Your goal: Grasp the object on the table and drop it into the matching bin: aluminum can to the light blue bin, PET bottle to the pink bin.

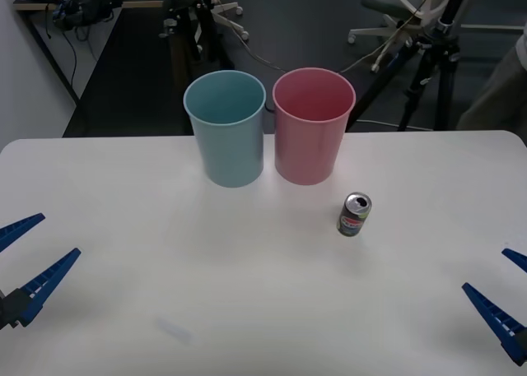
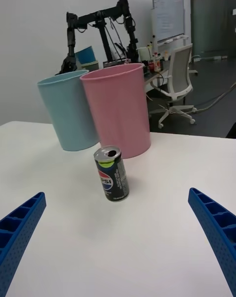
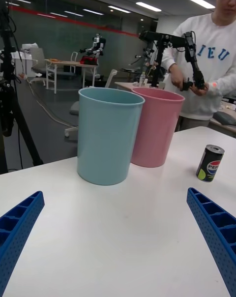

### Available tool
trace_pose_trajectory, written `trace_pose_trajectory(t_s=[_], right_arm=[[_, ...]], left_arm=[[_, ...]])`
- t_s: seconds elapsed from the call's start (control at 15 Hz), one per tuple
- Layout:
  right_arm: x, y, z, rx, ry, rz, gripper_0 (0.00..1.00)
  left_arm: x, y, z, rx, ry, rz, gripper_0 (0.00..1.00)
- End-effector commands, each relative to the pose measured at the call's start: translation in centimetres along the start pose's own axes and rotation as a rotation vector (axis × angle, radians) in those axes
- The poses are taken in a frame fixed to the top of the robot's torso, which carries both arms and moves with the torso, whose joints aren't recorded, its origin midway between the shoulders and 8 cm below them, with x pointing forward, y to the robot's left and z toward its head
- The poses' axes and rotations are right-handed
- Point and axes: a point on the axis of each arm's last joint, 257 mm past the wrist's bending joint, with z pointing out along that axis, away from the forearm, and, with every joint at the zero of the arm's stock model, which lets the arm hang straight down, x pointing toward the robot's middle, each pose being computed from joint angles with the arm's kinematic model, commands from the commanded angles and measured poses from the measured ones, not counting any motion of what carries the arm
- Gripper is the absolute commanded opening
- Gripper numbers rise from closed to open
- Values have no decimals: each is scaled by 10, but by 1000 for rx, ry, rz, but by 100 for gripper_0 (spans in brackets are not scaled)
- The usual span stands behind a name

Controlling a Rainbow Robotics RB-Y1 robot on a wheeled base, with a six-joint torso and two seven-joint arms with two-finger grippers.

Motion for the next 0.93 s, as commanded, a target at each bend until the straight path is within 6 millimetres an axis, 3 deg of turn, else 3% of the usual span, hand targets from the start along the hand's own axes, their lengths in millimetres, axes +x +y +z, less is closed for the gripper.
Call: trace_pose_trajectory(t_s=[0.07, 0.4, 0.67, 0.93], right_arm=[[18, 5, -7, -7, -2, -39, 100], [51, 18, 3, -53, -2, -128, 100], [67, 36, 37, -87, 6, -122, 100], [80, 34, 75, -59, 35, -144, 100]], left_arm=[[0, 0, 0, 0, 0, 0, 100], [0, 0, 0, 0, 0, 0, 100], [0, 0, 0, 0, 0, 0, 100], [0, 0, 0, 0, 0, 0, 100]])
